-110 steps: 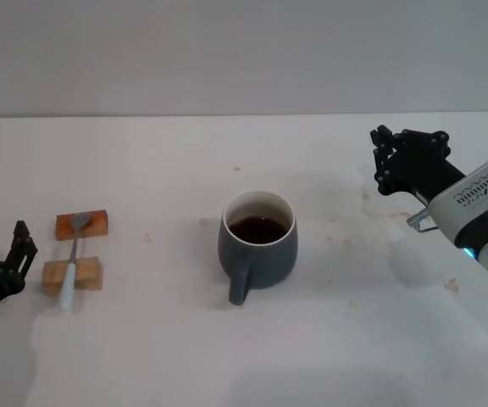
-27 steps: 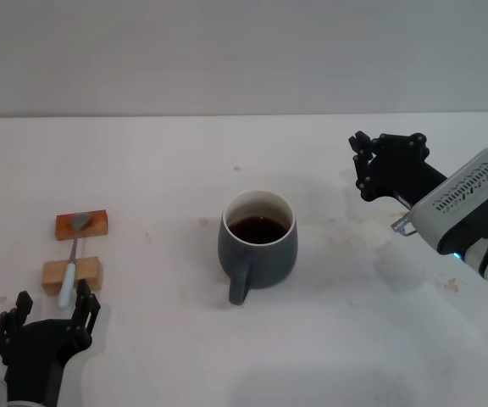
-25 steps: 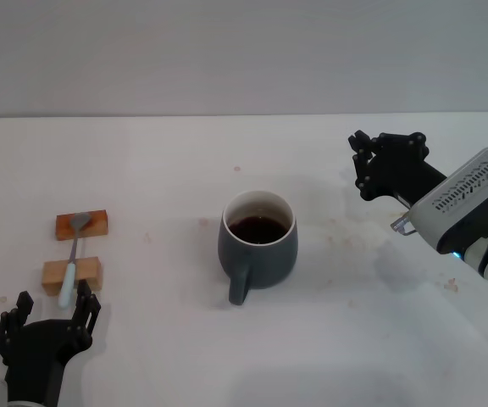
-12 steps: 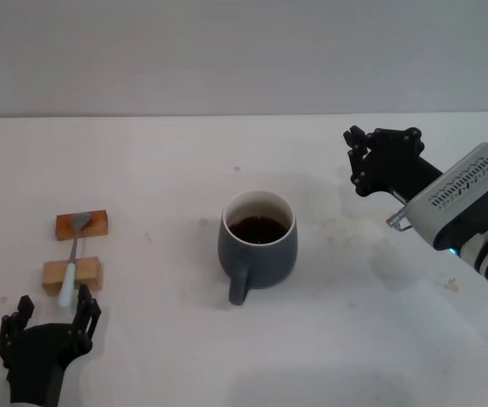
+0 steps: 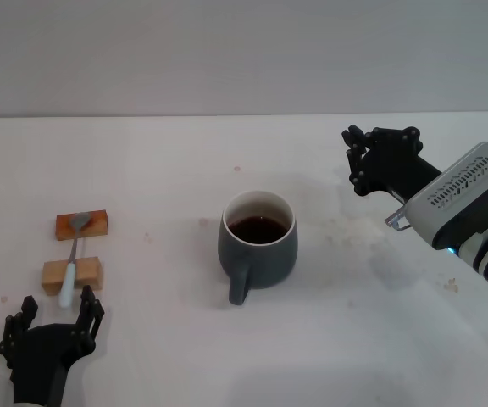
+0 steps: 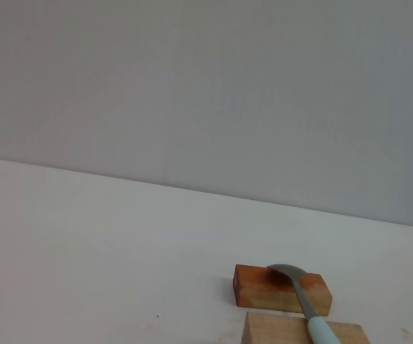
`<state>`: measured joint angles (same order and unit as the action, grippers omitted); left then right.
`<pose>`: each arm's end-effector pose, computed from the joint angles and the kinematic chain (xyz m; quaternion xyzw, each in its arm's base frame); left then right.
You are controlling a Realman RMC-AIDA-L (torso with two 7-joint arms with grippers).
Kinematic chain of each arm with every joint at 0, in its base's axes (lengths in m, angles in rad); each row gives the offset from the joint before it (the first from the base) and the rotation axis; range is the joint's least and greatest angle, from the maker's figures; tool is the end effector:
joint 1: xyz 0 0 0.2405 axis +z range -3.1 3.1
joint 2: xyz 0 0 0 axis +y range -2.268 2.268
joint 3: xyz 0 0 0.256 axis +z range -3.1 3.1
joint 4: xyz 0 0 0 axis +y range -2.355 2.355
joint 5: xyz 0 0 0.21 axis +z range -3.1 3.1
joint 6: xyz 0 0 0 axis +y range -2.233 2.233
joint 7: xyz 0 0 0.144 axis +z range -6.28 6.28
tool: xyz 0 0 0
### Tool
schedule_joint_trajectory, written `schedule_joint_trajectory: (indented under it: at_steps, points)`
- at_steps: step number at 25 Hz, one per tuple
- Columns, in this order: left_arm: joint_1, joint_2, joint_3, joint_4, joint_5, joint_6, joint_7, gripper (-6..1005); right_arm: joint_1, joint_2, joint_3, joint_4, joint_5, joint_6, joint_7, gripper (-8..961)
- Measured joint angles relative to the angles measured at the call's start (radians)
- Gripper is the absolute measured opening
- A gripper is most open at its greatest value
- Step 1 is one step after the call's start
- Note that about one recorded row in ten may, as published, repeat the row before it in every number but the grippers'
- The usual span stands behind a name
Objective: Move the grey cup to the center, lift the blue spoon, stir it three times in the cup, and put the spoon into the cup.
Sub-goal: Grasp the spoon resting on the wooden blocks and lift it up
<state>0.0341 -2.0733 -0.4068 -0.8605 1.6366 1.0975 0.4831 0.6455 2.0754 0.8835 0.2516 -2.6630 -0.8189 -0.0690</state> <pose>-0.3125 0.1918 -0.0946 -0.6263 -0.4112 -0.2097 0.6282 0.2488 0.3877 -0.0765 -0.8520 0.0520 0.1737 0.4911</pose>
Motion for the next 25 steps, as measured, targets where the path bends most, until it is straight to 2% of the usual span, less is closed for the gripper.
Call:
schedule_joint_trajectory:
  at_steps: [9, 14, 25]
  points:
    - [-0.01, 0.004, 0.01, -0.003, 0.003, 0.0, 0.0, 704, -0.001, 0.0, 0.0, 0.0, 0.0, 0.001, 0.0, 49]
    - [-0.011, 0.005, 0.017, -0.006, 0.003, 0.003, 0.0, 631, -0.001, 0.0, 0.0, 0.0, 0.0, 0.002, 0.0, 49]
    - [-0.011, 0.006, 0.017, -0.008, 0.008, 0.01, 0.0, 575, -0.002, 0.0, 0.0, 0.0, 0.0, 0.003, 0.0, 50]
